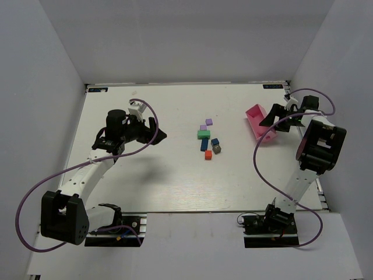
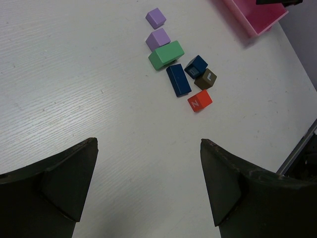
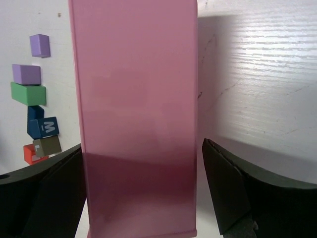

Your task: Build the wood block tower

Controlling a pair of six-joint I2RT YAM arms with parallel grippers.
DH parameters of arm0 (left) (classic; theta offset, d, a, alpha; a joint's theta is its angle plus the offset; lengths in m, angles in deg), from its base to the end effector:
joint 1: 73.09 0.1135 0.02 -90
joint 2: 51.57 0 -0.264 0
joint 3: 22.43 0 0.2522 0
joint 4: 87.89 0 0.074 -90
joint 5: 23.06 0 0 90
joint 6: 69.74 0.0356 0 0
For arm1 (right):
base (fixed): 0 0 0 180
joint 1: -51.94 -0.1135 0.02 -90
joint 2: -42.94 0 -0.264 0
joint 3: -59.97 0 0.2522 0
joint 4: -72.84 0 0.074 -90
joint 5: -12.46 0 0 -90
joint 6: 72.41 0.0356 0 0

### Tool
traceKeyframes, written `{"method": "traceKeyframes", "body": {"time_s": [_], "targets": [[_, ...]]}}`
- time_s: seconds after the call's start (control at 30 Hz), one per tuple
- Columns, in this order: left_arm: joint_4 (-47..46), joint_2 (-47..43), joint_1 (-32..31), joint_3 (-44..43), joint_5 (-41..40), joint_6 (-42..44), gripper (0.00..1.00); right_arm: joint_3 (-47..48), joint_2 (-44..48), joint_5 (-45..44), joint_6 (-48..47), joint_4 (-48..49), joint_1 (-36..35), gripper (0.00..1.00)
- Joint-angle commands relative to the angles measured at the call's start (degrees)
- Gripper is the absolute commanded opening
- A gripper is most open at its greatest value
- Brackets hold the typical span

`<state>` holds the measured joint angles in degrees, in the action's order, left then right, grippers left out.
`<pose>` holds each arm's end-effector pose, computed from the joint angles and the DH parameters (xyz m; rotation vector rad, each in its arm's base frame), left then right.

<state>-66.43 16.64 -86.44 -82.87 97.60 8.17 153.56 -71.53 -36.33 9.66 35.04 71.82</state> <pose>0.2519 -0.0784 0.2735 0.3572 2.0761 -0.8247 0.4005 -0.1199 0.1778 -0.0017 2.3742 0.7026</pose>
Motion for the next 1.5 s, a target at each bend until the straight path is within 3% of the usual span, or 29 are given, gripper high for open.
{"method": "traceKeyframes", "body": {"time_s": [0.0, 0.7, 0.9, 1.07, 1.2, 1.23, 1.33, 1.43, 1.47], "targets": [[-0.67, -0.18, -0.28, -0.87, 0.99, -0.03, 0.94, 2.08, -1.01, -1.4, -0.08, -0.67, 0.69, 0.9], [-1.2, -0.18, -0.28, -0.87, 0.99, -0.03, 0.94, 2.35, 7.25, -12.63, -5.69, -0.49, 0.69, 0.9], [-1.2, -0.18, -0.28, -0.87, 0.99, -0.03, 0.94, 0.07, 14.53, -19.4, -9.04, 1.79, -0.01, 0.9], [-1.2, -0.18, -0.28, -0.87, 0.99, -0.03, 0.94, -3.19, 26.36, -24.68, -14.21, 3.9, -0.8, 0.9], [-0.59, 0.34, -1.5, -2.27, -0.85, 0.5, 0.93, -10.9, 37.55, -22.69, -19.57, 5.57, -3.96, 0.76], [0.02, 0.35, -2.73, -3.24, -2.34, 0.5, 0.91, -14.15, 42.79, -20.93, -20.02, 4.97, -5.28, 0.63], [2.65, 2.1, -5.97, -5.17, -5.16, 1.2, 0.89, -16.63, 47.92, -14.43, -19.76, 2.07, -9.59, 0.4], [5.29, 3.95, -10.45, -8.16, -9.02, 1.81, 0.8, -18.48, 51.45, -8.89, -18.45, -0.48, -14.05, 0.14], [5.91, 5.26, -11.61, -9.56, -11.47, 2.34, 0.71, -18.92, 52.15, -7.74, -18.44, -1.62, -14.86, 0.01]]}}
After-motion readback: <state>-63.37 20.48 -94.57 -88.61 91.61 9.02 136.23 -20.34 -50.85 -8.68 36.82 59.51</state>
